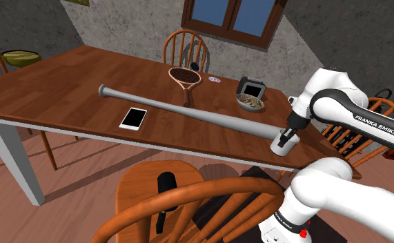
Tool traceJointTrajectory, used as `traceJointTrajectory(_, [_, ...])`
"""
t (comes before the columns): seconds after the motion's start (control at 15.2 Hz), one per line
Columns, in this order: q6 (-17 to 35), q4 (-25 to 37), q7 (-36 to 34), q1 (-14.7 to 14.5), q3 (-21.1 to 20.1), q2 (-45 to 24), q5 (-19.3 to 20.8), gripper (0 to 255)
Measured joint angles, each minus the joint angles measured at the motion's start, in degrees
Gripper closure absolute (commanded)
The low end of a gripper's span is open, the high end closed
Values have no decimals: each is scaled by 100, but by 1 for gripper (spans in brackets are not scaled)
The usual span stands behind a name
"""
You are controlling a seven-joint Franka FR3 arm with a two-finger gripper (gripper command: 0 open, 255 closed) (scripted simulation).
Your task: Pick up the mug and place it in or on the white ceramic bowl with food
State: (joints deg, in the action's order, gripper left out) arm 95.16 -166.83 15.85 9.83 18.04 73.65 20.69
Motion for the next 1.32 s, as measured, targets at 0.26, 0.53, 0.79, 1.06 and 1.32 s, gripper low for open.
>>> traceJointTrajectory(0.26, [-183,232,2,-56,-86,-45,-89,255])
traceJointTrajectory(0.53, [-416,549,14,-117,-182,-125,-190,255])
traceJointTrajectory(0.79, [-639,903,37,-172,-261,-249,-273,255])
traceJointTrajectory(1.06, [-883,1253,48,-222,-357,-355,-369,255])
traceJointTrajectory(1.32, [-1093,1608,73,-262,-419,-497,-433,255])
